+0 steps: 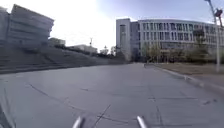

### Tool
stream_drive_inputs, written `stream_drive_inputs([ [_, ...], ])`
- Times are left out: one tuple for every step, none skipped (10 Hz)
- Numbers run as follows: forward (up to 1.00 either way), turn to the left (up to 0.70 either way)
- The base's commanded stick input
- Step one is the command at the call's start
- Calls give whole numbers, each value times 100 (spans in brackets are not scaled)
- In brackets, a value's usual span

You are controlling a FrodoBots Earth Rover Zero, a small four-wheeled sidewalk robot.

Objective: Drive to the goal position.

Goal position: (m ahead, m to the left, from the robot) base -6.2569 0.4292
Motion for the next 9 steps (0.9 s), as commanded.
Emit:
stream_drive_inputs([
  [100,27],
  [100,27],
  [100,27],
  [100,27],
  [100,27],
  [100,27],
  [100,27],
  [100,27],
  [100,27],
])
